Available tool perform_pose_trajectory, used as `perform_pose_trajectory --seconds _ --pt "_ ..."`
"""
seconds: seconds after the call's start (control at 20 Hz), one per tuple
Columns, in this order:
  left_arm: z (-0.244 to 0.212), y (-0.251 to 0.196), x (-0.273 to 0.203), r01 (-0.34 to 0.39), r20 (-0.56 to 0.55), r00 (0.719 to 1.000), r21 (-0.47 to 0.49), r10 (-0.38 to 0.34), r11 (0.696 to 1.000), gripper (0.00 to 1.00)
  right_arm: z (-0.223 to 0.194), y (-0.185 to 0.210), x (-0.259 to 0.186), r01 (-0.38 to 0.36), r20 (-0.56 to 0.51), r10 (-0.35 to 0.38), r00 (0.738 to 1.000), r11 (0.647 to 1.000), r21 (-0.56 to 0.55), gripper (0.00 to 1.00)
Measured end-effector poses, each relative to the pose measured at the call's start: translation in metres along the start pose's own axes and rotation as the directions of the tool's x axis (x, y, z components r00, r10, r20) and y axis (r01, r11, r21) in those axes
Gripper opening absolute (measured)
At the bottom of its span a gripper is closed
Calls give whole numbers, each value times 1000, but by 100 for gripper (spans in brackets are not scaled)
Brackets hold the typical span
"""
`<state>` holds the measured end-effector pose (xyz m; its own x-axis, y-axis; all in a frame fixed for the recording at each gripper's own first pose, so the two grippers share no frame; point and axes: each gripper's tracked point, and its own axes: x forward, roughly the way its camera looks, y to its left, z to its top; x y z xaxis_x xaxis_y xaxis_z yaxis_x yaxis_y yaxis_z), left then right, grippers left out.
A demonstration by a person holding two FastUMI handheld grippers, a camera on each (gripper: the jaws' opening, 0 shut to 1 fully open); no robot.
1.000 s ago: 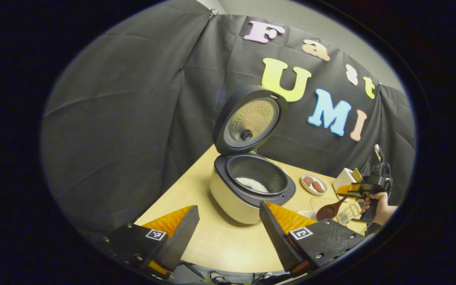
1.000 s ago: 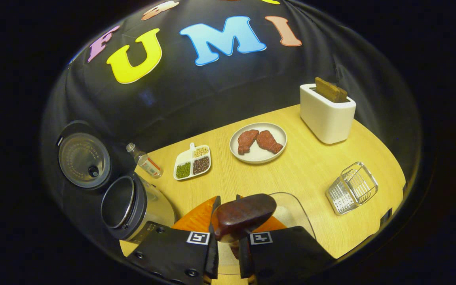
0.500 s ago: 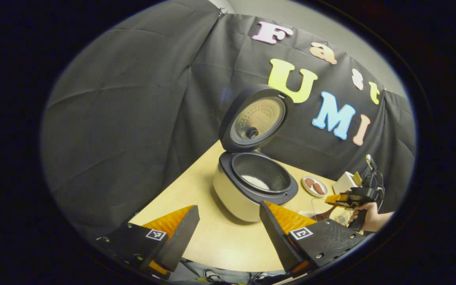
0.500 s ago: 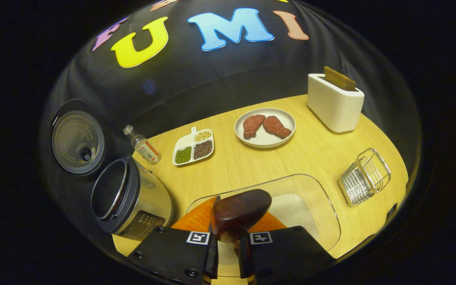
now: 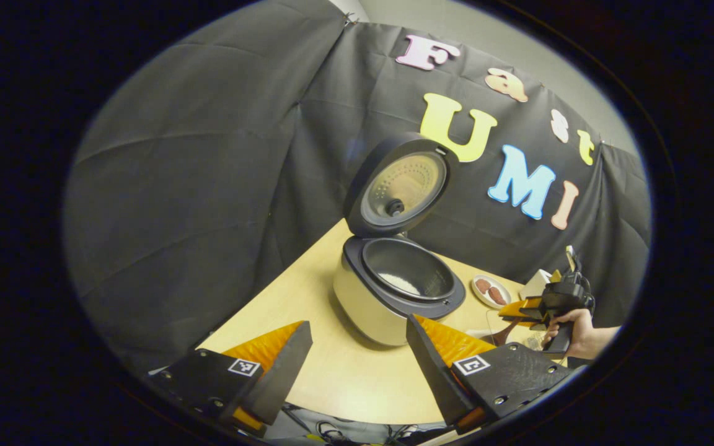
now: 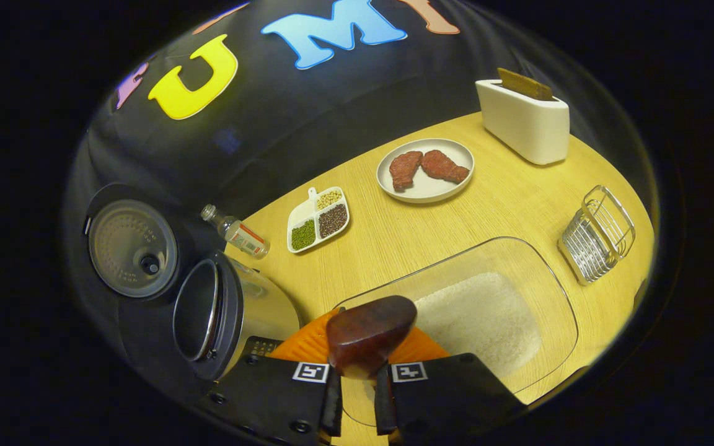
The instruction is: Close the left gripper, press the button to open the rice cooker; take a wooden spoon from the chopstick holder with the right hand, scoop a spoonful of rice and pour it into the rice cooker, then put the wooden spoon back into the chopstick holder.
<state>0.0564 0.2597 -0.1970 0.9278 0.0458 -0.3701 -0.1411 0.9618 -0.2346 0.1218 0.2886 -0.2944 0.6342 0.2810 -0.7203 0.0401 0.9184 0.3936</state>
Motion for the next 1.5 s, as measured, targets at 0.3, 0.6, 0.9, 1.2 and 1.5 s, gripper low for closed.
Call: perform_pose_trajectory --seconds 0.3,0.6,0.9,1.2,1.5 --pt "10 -7 0 12 26 1000 42 -13 999 97 6 -35 -15 -9 13 7 1000 985 173 23" --pt "10 -16 -2 20 30 999 56 -22 998 97 31 -70 -37 -8 70 -14 997 953 302 22" --pt "7 -20 -4 18 31 999 67 -21 998 97 60 -81 -59 -65 132 9 991 899 432 23" --pt "1 -9 -8 -11 26 1000 31 10 999 97 74 -77 -70 -115 152 42 987 851 512 22" --pt "-4 11 -17 -60 31 998 -1 60 998 97 100 -35 -82 -220 177 145 973 810 544 19"
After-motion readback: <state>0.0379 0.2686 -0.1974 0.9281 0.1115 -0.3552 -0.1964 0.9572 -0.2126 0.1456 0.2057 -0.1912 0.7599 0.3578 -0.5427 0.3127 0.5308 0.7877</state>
